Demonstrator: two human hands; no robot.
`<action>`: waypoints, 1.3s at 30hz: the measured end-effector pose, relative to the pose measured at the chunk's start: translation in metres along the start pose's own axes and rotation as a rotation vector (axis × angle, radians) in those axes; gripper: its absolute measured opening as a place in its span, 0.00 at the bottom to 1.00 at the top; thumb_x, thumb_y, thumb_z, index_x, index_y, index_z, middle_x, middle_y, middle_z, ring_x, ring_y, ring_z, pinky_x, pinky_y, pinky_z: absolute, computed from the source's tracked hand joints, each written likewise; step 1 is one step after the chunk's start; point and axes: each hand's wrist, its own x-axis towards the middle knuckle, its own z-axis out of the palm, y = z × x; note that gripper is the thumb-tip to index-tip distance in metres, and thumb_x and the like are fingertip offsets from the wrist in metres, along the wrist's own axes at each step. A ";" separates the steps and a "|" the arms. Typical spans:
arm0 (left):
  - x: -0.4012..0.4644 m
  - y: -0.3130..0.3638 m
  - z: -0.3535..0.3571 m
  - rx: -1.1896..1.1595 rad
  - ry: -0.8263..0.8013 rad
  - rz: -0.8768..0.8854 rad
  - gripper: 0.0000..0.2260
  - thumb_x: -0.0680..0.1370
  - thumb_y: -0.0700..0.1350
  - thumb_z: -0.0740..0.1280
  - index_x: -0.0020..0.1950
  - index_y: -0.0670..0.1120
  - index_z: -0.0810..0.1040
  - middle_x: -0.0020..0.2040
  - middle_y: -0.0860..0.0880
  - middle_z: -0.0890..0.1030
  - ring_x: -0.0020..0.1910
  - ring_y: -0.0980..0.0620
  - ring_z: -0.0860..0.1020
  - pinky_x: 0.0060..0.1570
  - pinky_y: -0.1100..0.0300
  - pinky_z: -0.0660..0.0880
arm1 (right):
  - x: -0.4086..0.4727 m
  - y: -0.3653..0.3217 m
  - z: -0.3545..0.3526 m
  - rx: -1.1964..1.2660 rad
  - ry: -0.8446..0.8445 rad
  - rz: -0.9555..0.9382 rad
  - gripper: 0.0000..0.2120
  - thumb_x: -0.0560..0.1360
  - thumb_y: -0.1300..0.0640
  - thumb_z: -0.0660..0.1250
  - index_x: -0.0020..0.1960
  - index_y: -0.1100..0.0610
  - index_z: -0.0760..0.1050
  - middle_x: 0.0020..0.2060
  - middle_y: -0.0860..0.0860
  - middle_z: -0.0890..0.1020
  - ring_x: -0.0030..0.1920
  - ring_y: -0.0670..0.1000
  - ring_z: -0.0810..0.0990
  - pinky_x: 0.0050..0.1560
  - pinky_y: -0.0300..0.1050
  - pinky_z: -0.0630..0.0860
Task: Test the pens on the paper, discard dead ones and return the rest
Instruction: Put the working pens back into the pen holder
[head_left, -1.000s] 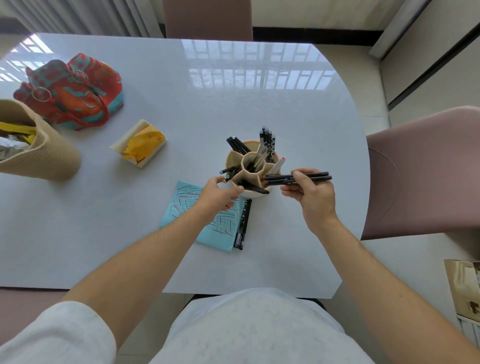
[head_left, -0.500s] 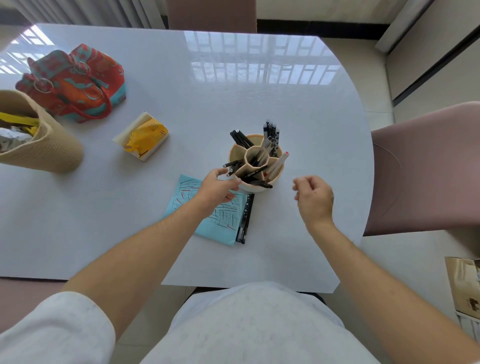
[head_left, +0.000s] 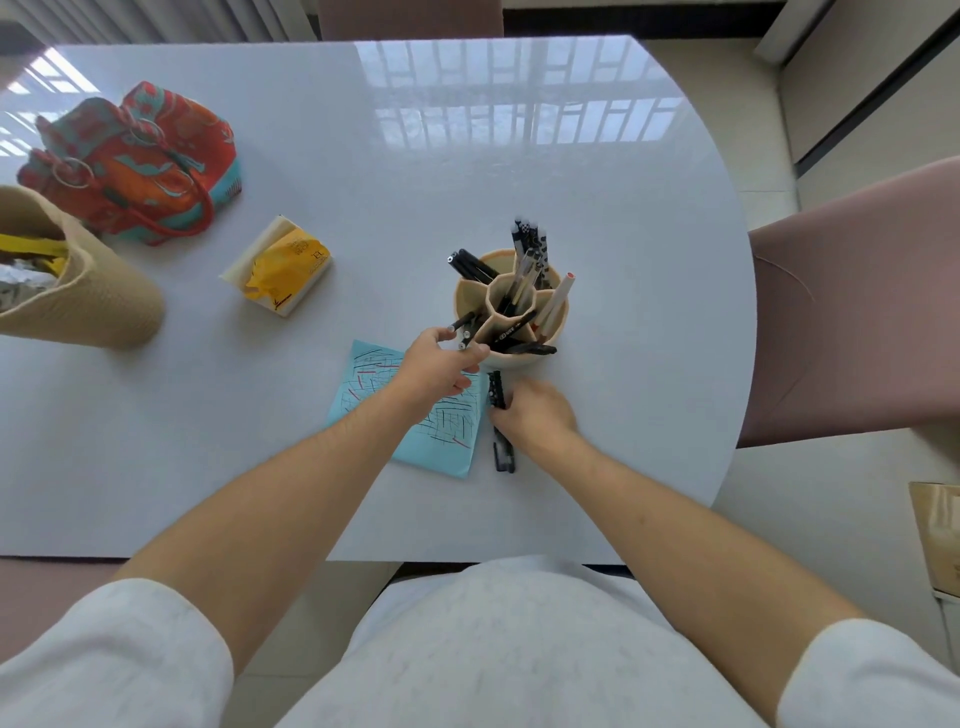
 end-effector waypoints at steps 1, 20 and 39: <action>0.000 0.000 0.001 0.002 -0.001 -0.002 0.29 0.72 0.53 0.77 0.68 0.48 0.69 0.48 0.44 0.85 0.39 0.50 0.82 0.38 0.59 0.79 | -0.001 0.002 -0.003 -0.040 -0.001 0.036 0.07 0.76 0.49 0.67 0.44 0.51 0.72 0.43 0.51 0.80 0.45 0.56 0.80 0.38 0.45 0.72; -0.011 -0.006 0.005 -0.006 0.030 -0.010 0.31 0.70 0.58 0.77 0.66 0.51 0.67 0.48 0.45 0.84 0.41 0.50 0.82 0.42 0.56 0.79 | -0.031 0.064 -0.065 1.195 0.014 0.042 0.05 0.78 0.66 0.68 0.43 0.63 0.78 0.34 0.60 0.82 0.29 0.55 0.80 0.30 0.46 0.77; 0.001 0.008 -0.003 -0.086 0.111 0.093 0.13 0.79 0.46 0.70 0.62 0.47 0.76 0.45 0.42 0.84 0.32 0.53 0.76 0.40 0.57 0.80 | 0.042 0.026 -0.171 0.819 0.332 0.033 0.02 0.73 0.60 0.71 0.41 0.57 0.81 0.30 0.53 0.81 0.26 0.50 0.79 0.32 0.45 0.76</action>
